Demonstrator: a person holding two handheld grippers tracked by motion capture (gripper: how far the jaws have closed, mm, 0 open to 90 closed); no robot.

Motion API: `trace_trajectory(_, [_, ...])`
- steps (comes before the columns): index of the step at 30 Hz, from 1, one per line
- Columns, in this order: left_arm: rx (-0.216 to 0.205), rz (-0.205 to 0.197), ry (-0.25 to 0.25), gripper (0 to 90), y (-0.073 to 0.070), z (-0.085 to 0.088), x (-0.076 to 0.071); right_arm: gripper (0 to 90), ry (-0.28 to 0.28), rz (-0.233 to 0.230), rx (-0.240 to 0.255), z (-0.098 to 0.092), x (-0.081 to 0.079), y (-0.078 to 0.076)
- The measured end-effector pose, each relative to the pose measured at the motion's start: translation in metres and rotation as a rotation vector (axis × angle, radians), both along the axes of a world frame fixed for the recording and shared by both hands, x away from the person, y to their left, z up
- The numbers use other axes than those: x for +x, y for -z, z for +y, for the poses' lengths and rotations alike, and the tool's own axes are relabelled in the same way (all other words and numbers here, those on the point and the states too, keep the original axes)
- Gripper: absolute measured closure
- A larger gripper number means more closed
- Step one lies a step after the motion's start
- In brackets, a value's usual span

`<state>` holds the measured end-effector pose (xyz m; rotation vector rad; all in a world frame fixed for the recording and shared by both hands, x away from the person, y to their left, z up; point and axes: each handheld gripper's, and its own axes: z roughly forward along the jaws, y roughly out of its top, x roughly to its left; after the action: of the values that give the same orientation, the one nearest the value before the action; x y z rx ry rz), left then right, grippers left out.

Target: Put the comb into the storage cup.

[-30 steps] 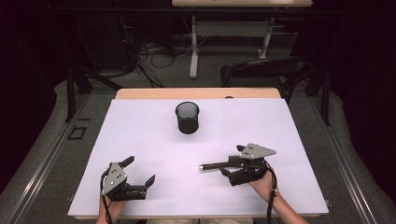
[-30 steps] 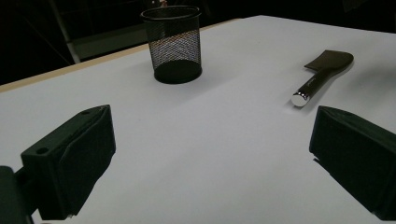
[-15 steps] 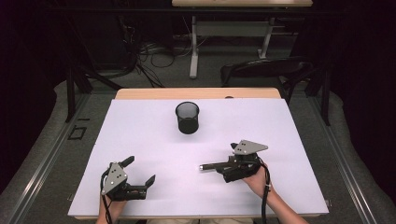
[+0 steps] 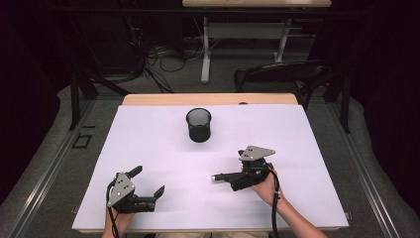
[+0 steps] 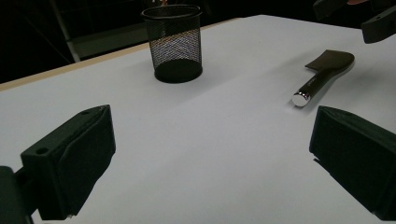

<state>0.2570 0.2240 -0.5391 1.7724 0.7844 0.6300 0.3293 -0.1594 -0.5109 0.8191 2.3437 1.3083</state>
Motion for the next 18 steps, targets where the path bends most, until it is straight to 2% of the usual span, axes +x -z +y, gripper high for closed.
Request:
trace_trajectory(4, [0.001,0.0,0.001,0.5,0.0,0.0,0.0,1.0,-0.006,0.009,-0.007,0.004,0.003,0.0])
trace_trajectory(9, [-0.002,0.002,-0.001,0.6,0.0,0.0,0.0,7.4,-0.003,0.016,-0.002,0.007,0.006,0.0])
trace_trajectory(13, [0.002,0.001,0.003,0.6,0.0,0.0,0.0,15.2,-0.007,0.015,-0.01,0.01,0.007,0.0])
trace_trajectory(18, [0.0,0.0,0.003,0.6,0.0,0.0,0.0,29.4,-0.01,0.018,-0.029,0.014,0.007,0.0])
